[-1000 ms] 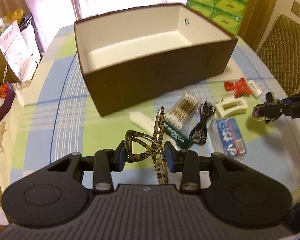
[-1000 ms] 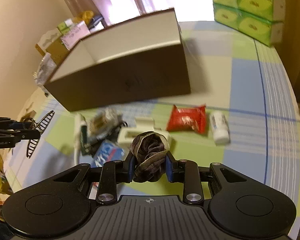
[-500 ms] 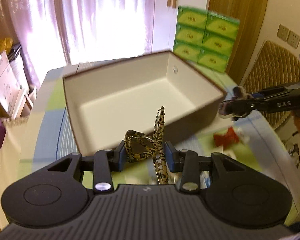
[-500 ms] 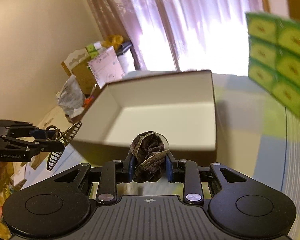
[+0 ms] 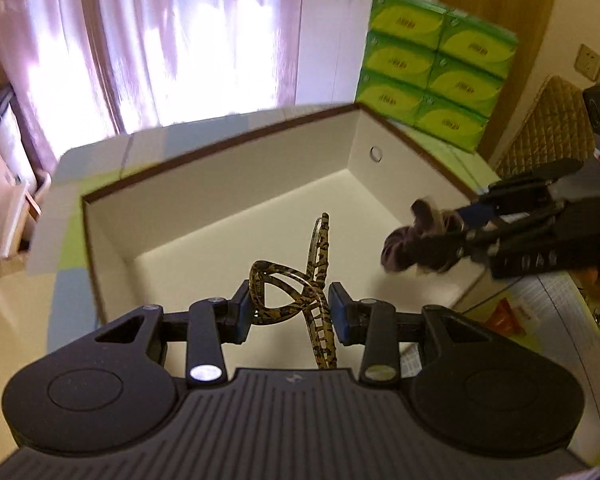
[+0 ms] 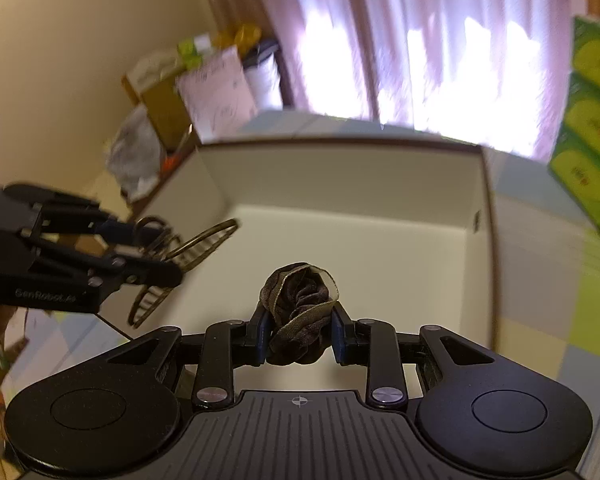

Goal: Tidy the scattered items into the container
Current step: 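Lift the hair clip and sock with both tools and carry them over the box, then open both tools to drop the hair clip and sock into the box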

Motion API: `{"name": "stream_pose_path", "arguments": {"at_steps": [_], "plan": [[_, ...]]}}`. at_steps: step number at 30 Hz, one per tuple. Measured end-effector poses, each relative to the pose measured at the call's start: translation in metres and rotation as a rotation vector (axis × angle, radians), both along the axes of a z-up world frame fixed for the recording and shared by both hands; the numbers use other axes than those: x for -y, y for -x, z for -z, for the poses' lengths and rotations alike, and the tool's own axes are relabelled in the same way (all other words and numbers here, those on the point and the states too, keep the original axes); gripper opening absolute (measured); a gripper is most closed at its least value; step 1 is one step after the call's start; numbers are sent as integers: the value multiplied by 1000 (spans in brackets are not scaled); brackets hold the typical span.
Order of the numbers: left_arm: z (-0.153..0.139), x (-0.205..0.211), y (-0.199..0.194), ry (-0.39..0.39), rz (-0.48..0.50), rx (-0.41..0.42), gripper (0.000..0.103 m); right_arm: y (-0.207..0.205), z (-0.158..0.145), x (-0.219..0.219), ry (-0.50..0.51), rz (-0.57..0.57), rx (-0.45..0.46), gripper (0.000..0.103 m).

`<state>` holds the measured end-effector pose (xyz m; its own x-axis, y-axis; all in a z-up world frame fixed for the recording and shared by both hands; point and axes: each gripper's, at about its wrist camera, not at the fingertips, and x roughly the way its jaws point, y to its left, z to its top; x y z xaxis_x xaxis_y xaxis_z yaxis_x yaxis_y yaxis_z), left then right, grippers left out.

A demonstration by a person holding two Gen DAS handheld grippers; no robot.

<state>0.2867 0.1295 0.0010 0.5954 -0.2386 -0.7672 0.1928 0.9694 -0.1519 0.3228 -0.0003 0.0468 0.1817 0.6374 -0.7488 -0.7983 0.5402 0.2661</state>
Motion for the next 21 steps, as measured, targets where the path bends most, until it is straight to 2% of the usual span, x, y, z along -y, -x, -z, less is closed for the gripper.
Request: {"name": "stream_pose_path", "arguments": {"at_steps": [5,9,14,19,20,21], "plan": [[33,4,-27,37,23,-121,34,-11,27,-28,129,-78,-53,33],[57,7,-42,45,45,-225,34,-23,46,-42,227,-118,-137,33],[76,9,-59,56,51,-355,34,-38,58,-56,263,-124,-234,33],[85,11,-63,55,40,-409,33,-45,66,-55,274,-95,-302,34],[86,11,-63,55,34,-412,37,-45,66,-56,276,-86,-306,58],[86,11,-62,50,30,-412,38,-46,66,-57,285,-75,-287,73]]}}
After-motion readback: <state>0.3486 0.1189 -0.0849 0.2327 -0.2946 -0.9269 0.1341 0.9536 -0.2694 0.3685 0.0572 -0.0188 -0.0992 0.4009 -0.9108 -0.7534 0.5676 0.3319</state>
